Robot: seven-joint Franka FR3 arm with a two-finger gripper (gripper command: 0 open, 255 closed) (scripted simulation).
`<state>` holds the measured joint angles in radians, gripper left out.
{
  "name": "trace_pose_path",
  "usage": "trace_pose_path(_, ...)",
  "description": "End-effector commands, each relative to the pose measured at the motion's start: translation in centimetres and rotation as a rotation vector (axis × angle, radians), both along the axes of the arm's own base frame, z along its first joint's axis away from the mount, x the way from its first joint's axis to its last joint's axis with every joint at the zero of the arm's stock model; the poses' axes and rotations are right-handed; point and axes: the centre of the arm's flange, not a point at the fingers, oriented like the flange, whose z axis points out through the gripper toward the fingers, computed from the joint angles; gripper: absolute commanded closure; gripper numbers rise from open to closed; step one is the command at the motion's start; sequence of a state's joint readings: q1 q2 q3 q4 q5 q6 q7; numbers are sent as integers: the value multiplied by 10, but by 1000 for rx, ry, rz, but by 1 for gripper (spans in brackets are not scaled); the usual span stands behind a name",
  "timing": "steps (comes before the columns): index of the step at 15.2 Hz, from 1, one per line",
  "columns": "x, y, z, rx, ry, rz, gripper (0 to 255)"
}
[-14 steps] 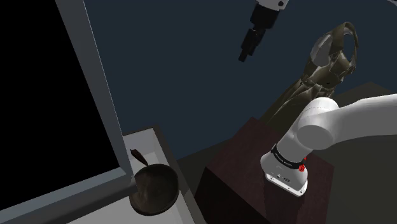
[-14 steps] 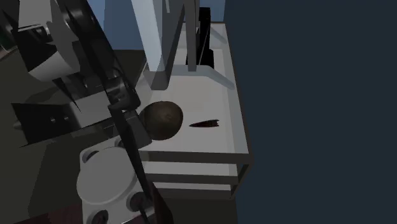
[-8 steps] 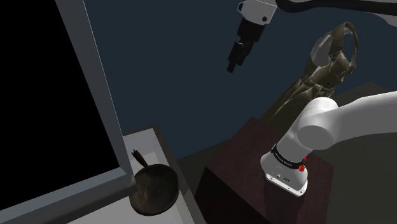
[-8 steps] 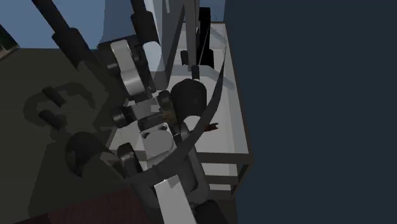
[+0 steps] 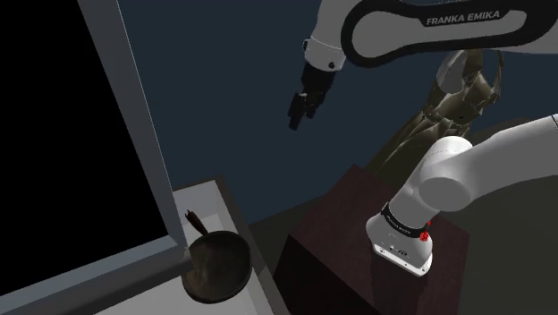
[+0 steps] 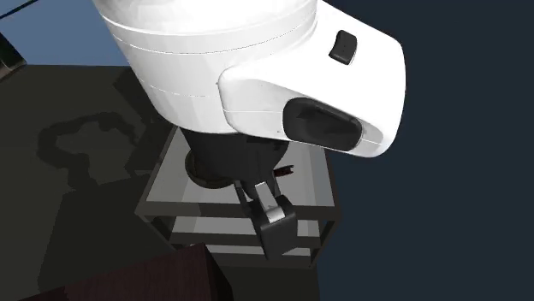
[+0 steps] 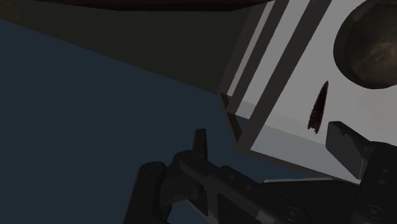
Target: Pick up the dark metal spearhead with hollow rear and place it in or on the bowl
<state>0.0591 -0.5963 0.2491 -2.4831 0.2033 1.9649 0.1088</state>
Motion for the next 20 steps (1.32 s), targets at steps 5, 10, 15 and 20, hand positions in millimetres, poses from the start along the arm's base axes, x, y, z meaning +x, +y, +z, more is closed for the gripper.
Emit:
trace_pose_path(5,22,51,-57,10,6,-27,0)
trace_pose_path(10,42,91,-105,18,12,-48,0)
trace_pose_path(15,62,131,-153,25,18,-69,0)
trace_pose_path(20,83,171,-201,33,24,-90,0)
